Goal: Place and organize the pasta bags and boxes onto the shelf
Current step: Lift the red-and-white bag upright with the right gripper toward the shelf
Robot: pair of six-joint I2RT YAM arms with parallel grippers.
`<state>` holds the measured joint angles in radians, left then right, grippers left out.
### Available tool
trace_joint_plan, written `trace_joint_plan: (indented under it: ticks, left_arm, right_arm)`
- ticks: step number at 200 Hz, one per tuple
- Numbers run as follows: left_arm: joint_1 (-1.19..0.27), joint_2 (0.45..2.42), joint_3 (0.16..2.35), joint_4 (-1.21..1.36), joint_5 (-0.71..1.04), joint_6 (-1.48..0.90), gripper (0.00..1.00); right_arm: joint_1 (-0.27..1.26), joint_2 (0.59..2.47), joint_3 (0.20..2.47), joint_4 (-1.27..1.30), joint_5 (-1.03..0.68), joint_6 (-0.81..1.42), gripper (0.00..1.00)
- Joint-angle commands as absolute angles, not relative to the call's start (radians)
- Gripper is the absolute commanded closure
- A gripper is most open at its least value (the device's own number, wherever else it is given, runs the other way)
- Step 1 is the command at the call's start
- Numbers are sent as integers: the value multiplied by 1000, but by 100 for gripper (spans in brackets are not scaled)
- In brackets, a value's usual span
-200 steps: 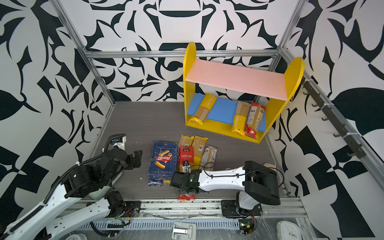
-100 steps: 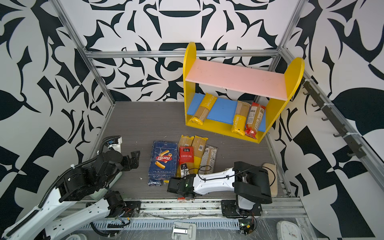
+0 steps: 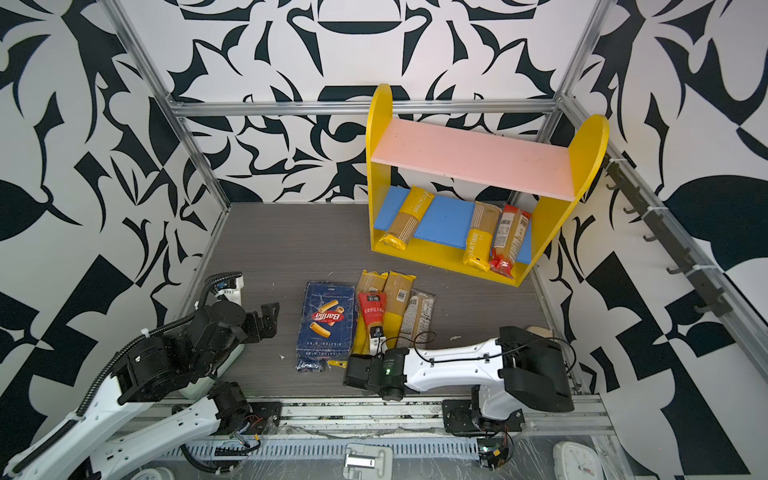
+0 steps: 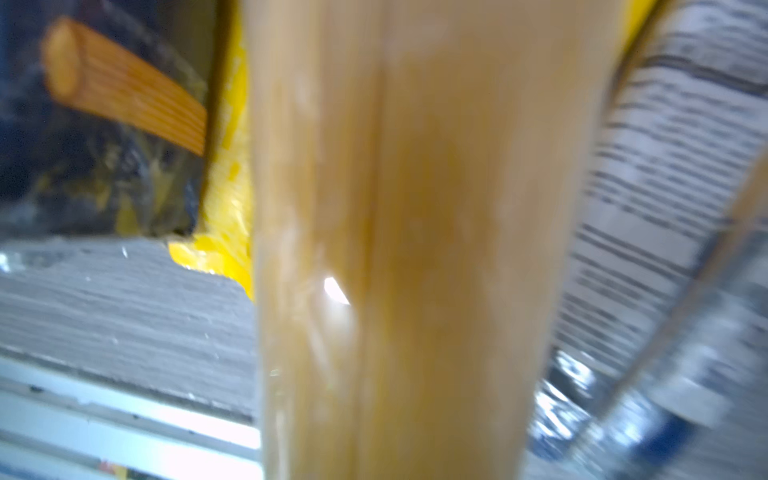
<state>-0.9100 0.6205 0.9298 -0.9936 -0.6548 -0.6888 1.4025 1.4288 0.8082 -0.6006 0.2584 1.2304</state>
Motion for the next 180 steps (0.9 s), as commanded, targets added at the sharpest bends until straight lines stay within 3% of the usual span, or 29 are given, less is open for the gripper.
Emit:
trace_joint_plan:
  ticks: [1,54,84,134,180]
  left_arm:
    - [-908,636,972,-1032,-684,-698,1]
    - [-907,662,986,-1013,-687,-687,1]
    - [-908,678,989,-996,-684,-674,1]
    - [-907,729,1008,-943,-683,-629,1]
    - [-907,798,1042,-899,-674,-573,1]
  right_arm:
    - [1396,1320,835,-647,363,1193,100]
    - [1313,1084,768,-593,336,1133,100]
    - [1254,996,807,-706,367,1083,100]
    - [1096,929,904,-861,419,974,100]
    - [873,971,1008,-865,342,800,100]
